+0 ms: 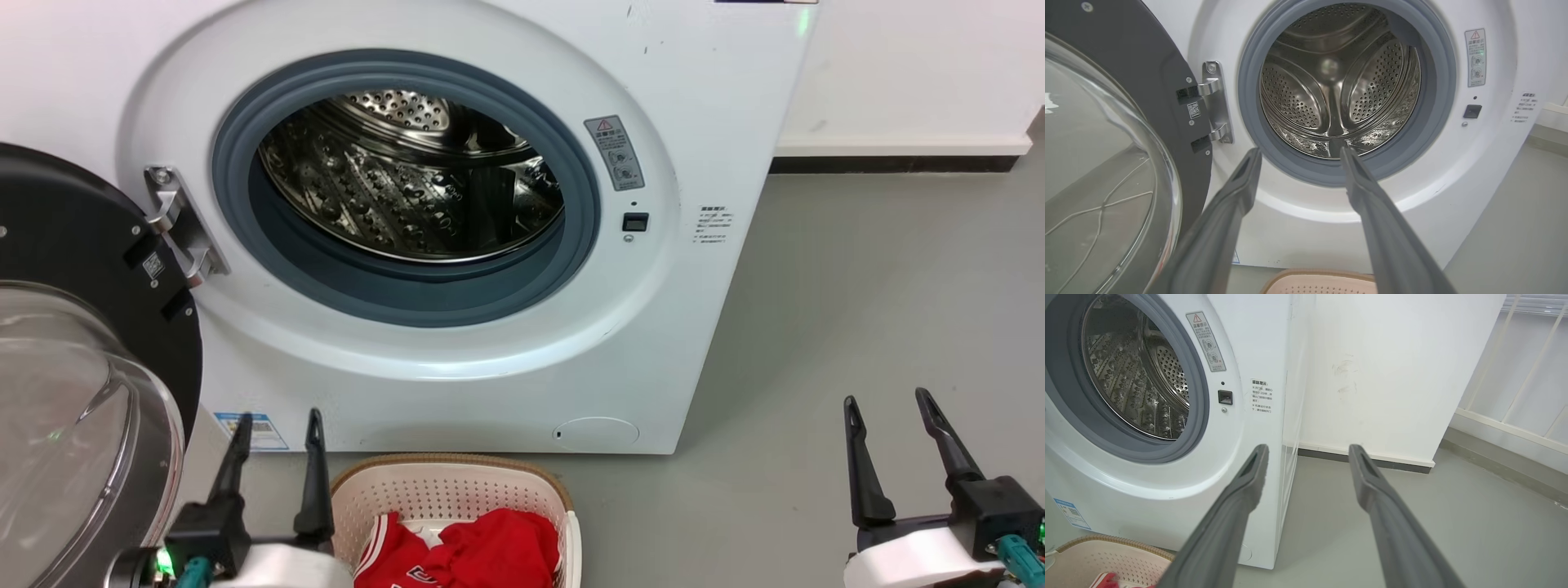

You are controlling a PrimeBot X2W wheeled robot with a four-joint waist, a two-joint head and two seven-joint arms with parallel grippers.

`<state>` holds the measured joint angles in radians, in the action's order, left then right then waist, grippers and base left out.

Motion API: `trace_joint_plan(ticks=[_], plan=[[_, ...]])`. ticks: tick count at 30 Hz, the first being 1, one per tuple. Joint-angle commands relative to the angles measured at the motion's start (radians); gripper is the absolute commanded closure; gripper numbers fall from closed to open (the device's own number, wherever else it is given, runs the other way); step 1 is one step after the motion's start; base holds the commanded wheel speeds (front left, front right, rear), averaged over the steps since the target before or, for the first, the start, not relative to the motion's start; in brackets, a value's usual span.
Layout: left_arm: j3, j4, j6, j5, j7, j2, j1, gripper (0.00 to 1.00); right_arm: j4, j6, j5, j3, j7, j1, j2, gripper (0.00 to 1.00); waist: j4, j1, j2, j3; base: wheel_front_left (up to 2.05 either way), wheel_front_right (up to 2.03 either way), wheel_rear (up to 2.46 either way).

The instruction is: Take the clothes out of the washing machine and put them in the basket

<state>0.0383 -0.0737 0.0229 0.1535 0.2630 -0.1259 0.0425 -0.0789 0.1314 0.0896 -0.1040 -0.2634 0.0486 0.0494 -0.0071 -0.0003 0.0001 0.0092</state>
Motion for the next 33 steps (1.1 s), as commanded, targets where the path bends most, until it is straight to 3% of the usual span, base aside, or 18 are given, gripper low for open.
trace_joint_plan(ticks=[1, 12, 30, 31, 33], plan=[[-0.011, 0.004, -0.006, -0.017, 0.003, 0.009, 0.019, 0.0, 0.009, -0.001, -0.014, 0.002, -0.002, 0.015, 0.002, 0.0, -0.006, 0.0003, -0.0001, -0.009, 0.0, 0.0, 0.0], [-0.047, 0.006, -0.03, -0.079, 0.003, 0.052, 0.052, 0.0, 0.024, -0.001, -0.027, -0.002, -0.002, 0.018, 0.002, 0.0, -0.01, 0.0003, -0.0001, -0.023, 0.0, 0.0, 0.0], [-0.069, -0.009, -0.048, -0.104, 0.003, 0.068, 0.04, 0.0, 0.022, -0.001, -0.024, -0.004, -0.002, 0.011, 0.002, 0.0, -0.011, 0.0003, -0.0001, -0.021, 0.0, 0.0, 0.0], [-0.069, -0.013, -0.047, -0.1, 0.0, 0.068, 0.045, 1.0, 0.019, 0.0, -0.027, -0.004, 0.0, 0.013, 0.0, 1.0, -0.011, 0.0003, -0.0001, -0.021, 0.0, 0.0, 0.0], [-0.069, -0.029, -0.049, -0.097, -0.001, 0.07, 0.048, 1.0, 0.003, 0.0, -0.028, -0.003, 0.001, 0.016, -0.002, 1.0, -0.011, 0.0003, -0.0001, -0.021, 0.0, 0.0, 0.0]])
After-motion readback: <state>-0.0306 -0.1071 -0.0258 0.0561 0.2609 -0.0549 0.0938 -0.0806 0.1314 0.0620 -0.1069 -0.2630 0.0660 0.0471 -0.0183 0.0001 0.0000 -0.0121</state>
